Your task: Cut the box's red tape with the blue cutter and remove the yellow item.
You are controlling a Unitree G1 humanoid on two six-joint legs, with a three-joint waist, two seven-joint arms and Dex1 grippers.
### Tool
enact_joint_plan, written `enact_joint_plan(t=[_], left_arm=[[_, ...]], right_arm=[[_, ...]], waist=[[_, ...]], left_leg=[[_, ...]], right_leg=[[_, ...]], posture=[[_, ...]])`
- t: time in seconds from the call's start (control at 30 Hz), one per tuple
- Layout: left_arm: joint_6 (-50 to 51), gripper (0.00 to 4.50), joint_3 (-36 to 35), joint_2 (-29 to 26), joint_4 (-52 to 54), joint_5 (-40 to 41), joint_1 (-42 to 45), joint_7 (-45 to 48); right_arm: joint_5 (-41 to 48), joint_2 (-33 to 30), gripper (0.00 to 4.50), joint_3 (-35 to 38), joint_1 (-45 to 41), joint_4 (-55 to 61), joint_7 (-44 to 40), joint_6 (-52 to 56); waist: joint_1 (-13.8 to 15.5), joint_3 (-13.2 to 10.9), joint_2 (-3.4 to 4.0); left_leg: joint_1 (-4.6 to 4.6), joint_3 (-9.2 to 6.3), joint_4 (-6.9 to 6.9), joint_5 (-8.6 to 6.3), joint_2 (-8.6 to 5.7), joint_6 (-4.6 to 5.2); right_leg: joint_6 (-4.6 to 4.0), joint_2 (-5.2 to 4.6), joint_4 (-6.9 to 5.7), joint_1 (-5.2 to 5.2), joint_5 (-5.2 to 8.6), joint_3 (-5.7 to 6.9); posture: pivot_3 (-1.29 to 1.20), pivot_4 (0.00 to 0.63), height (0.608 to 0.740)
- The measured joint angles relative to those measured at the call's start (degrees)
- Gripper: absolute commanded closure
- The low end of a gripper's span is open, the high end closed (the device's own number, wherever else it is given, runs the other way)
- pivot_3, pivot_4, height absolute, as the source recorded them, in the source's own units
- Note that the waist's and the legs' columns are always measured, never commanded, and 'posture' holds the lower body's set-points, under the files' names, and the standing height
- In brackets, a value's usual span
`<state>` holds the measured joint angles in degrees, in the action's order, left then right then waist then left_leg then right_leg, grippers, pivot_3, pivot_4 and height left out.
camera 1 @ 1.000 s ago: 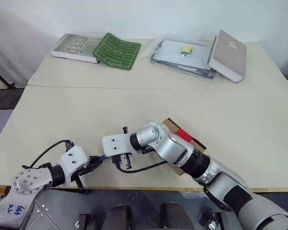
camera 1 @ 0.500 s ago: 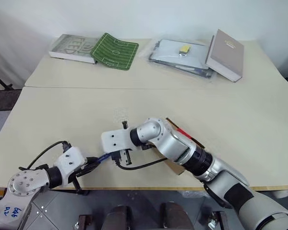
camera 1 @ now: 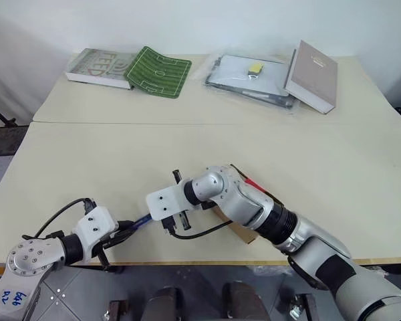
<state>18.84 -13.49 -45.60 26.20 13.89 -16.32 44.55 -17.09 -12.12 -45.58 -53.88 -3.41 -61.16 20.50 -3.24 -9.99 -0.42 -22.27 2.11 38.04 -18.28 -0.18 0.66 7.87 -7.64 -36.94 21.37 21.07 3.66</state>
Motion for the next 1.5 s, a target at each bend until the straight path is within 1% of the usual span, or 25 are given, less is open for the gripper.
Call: enact_joint_plan(t=[0.17, 0.53, 0.67, 0.83, 0.9, 1.03, 1.13, 1.2, 1.27, 1.33, 1.37, 1.5], left_arm=[[0.0, 4.07, 0.1, 0.0, -0.1, -0.3, 0.2, 0.0], [-0.1, 4.07, 0.4, 0.0, -0.2, -0.7, 0.8, 0.1], [-0.1, 4.07, 0.5, 0.0, -0.2, -0.7, 1.1, 0.0], [-0.1, 4.07, 0.8, 0.0, -0.4, -0.8, 1.5, 0.0], [-0.1, 4.07, 0.8, 0.2, -0.5, -0.8, 1.6, 0.0], [-2.3, 4.07, 0.8, 1.1, -2.8, -1.0, 2.6, -0.4], [-8.1, 4.07, 0.4, 4.9, -6.8, -1.7, 5.1, -2.3], [-12.8, 4.07, 0.1, 7.3, -8.5, -1.6, 6.8, -3.2], [-17.7, 4.07, 0.1, 9.6, -10.0, -1.6, 8.8, -3.4], [-22.6, 4.07, 0.2, 11.9, -11.8, -1.6, 10.3, -3.6], [-24.4, 4.07, 0.6, 12.6, -12.7, -1.6, 10.7, -3.6], [-31.0, 4.07, 3.4, 16.2, -16.5, -2.4, 14.5, -3.9]], right_arm=[[-1.5, 1.4, 4.46, -0.3, -0.7, -1.6, -0.6, -1.8], [-1.7, 6.3, 4.46, -1.7, -0.1, -2.7, -2.3, -2.9], [-1.9, 7.2, 4.46, -2.7, 0.5, -2.7, -2.6, -2.9], [-1.7, 7.8, 4.46, -2.3, 0.5, -2.8, -2.5, -2.3], [-0.2, 7.5, 4.46, 0.1, 0.6, -2.1, -2.7, -0.3], [4.9, 5.1, 4.46, 8.0, 0.5, 1.8, -4.6, 5.6], [9.7, 2.3, 4.46, 14.5, 0.3, 4.8, -6.3, 12.8], [12.4, 0.2, 4.11, 17.8, -0.4, 5.6, -6.8, 17.1], [14.9, -2.8, 3.57, 20.4, -1.3, 5.6, -7.7, 21.0], [17.0, -6.1, 2.83, 23.4, -2.0, 4.6, -8.3, 24.9], [18.0, -6.8, 2.49, 24.7, -2.6, 3.5, -8.1, 26.4], [22.0, -7.4, 1.10, 28.3, -7.7, -1.9, -7.1, 33.6]], waist=[[0.0, 0.0, 0.00], [0.0, 0.0, 0.01], [0.0, 0.0, 0.01], [0.0, 0.0, 0.01], [0.0, 0.0, 0.01], [0.1, 0.0, 0.02], [0.2, 0.0, 0.02], [0.3, 0.0, -0.01], [0.3, 0.0, -0.01], [0.3, 0.0, -0.03], [0.3, 0.0, -0.03], [-0.1, -0.1, 0.00]], left_leg=[[0.01, 0.00, 0.02, 0.00, 0.00, 0.00], [0.01, -0.02, 0.02, 0.00, -0.01, 0.00], [0.01, -0.02, 0.02, 0.00, -0.01, -0.01], [0.01, -0.02, 0.02, 0.00, -0.01, -0.01], [0.00, -0.02, 0.02, 0.00, -0.01, -0.01], [-0.01, -0.03, 0.02, 0.00, -0.02, 0.00], [-0.02, -0.03, 0.04, 0.00, -0.02, 0.00], [-0.02, -0.04, 0.04, 0.00, -0.03, 0.00], [-0.03, -0.03, 0.04, 0.00, -0.03, 0.00], [-0.04, -0.02, 0.04, 0.00, -0.04, 0.01], [-0.03, -0.02, 0.04, 0.00, -0.04, 0.01], [-0.03, 0.14, 0.06, 0.02, 0.08, 0.03]], right_leg=[[0.00, 0.00, -0.01, -0.01, 0.00, 0.00], [0.00, 0.00, -0.05, 0.00, 0.00, 0.00], [0.00, 0.00, -0.05, 0.00, 0.00, -0.01], [0.00, 0.00, -0.06, 0.00, 0.00, 0.00], [-0.01, -0.01, -0.06, 0.00, 0.00, 0.00], [-0.01, -0.01, -0.04, 0.00, -0.01, 0.01], [-0.03, -0.02, -0.05, -0.01, -0.02, 0.03], [-0.04, -0.04, -0.06, -0.01, -0.03, 0.05], [-0.05, -0.04, -0.04, 0.00, -0.03, 0.09], [-0.05, -0.06, -0.02, -0.01, -0.04, 0.13], [-0.04, -0.07, -0.03, -0.01, -0.04, 0.15], [-0.05, -0.04, -0.01, 0.03, -0.04, 0.43]], posture=[[0.00, 0.150, 0.740], [0.00, 0.150, 0.740], [0.00, 0.150, 0.740], [0.00, 0.150, 0.740], [0.00, 0.150, 0.740], [0.00, 0.150, 0.740], [0.00, 0.150, 0.740], [0.00, 0.150, 0.740], [0.00, 0.150, 0.740], [0.00, 0.150, 0.740], [0.00, 0.150, 0.740], [0.00, 0.150, 0.740]])
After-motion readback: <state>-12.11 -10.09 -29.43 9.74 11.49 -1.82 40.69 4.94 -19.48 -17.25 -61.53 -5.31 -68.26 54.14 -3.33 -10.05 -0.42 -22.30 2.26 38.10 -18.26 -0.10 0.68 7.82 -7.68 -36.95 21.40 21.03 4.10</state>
